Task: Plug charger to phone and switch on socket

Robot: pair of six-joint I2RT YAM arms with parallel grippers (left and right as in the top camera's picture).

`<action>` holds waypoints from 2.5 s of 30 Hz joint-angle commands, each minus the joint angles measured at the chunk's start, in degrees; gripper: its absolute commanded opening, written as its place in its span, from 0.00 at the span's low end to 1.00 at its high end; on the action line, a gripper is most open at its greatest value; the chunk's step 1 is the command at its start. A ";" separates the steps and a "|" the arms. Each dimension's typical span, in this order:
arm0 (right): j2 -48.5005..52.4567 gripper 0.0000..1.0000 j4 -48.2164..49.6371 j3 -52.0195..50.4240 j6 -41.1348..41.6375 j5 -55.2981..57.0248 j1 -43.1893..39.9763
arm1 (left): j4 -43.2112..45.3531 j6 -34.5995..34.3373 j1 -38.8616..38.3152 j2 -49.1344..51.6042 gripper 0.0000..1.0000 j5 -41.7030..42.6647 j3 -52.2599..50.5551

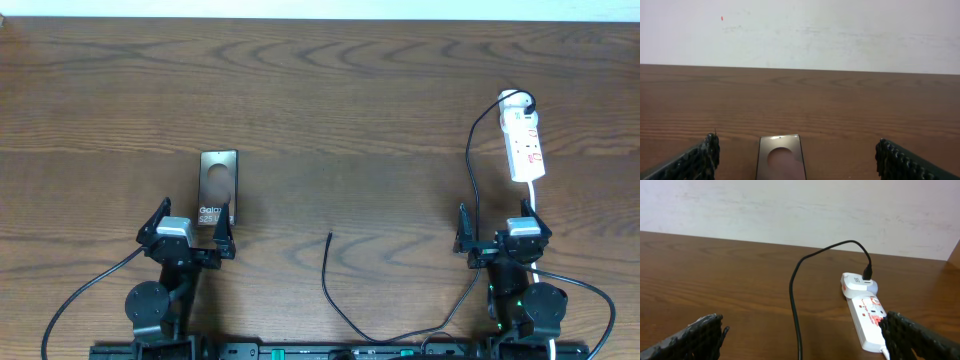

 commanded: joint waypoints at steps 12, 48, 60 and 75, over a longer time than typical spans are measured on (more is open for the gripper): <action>-0.42 0.99 -0.24 -0.07 -0.28 0.07 -0.39 | -2.45 0.37 0.09 0.07 0.98 0.70 0.26; -0.42 0.99 -0.24 -0.07 -0.28 0.07 -0.39 | -39.26 1.55 0.09 76.72 0.98 0.61 66.82; -0.42 0.99 -0.24 -0.07 -0.28 0.07 -0.39 | -47.47 2.73 0.09 84.83 0.98 -2.34 72.02; -0.42 0.99 -0.24 -0.07 -0.28 0.07 -0.39 | -54.42 2.08 -0.96 87.76 0.98 -8.33 78.25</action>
